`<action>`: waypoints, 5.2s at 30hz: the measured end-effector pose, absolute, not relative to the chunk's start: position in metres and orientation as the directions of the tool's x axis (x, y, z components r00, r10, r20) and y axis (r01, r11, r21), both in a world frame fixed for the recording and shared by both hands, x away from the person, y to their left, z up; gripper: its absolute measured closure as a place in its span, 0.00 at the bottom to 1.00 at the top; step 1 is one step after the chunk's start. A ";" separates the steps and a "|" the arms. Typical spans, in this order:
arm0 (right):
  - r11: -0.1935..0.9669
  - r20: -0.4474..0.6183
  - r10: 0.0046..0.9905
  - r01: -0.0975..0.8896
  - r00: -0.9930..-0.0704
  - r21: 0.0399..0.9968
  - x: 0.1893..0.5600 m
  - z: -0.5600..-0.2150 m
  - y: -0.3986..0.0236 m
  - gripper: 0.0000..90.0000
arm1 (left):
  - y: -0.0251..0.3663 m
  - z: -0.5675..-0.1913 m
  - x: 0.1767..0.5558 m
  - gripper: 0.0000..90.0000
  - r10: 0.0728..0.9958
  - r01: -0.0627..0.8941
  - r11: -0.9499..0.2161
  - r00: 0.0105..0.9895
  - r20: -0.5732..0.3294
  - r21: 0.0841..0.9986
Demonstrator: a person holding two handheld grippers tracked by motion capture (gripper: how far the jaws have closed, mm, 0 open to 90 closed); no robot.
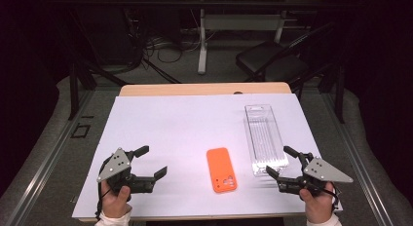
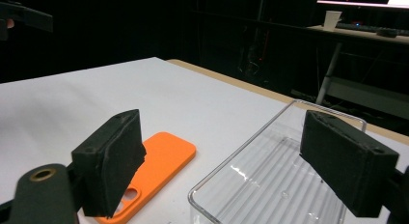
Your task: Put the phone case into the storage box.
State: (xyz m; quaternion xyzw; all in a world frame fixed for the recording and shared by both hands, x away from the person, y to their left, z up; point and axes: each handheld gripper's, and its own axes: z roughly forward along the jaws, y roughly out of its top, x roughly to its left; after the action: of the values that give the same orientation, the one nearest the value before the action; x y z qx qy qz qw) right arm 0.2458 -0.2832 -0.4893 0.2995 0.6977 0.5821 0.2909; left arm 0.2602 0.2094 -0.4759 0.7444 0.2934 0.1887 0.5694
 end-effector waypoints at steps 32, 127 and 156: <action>0.100 0.005 0.767 0.126 -0.641 0.987 0.249 -0.497 -0.280 0.16 | 0.149 -0.472 0.268 0.01 0.634 0.387 -0.283 0.762 -0.132 0.877; 0.110 0.017 0.762 0.155 -0.648 0.982 0.253 -0.505 -0.283 0.16 | -0.020 -0.558 0.315 1.00 0.409 0.406 -0.586 0.895 -0.177 0.701; 0.108 0.023 0.764 0.163 -0.645 0.981 0.253 -0.506 -0.283 0.16 | 0.039 -0.552 0.303 1.00 0.438 0.415 -0.626 0.888 -0.143 0.661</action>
State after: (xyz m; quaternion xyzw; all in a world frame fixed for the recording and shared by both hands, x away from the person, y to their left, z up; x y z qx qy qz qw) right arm 0.2532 -0.2830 -0.5056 0.3323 0.6977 0.5792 0.2594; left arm 0.3026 0.0391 -0.5523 0.9014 0.2364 0.0159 0.3624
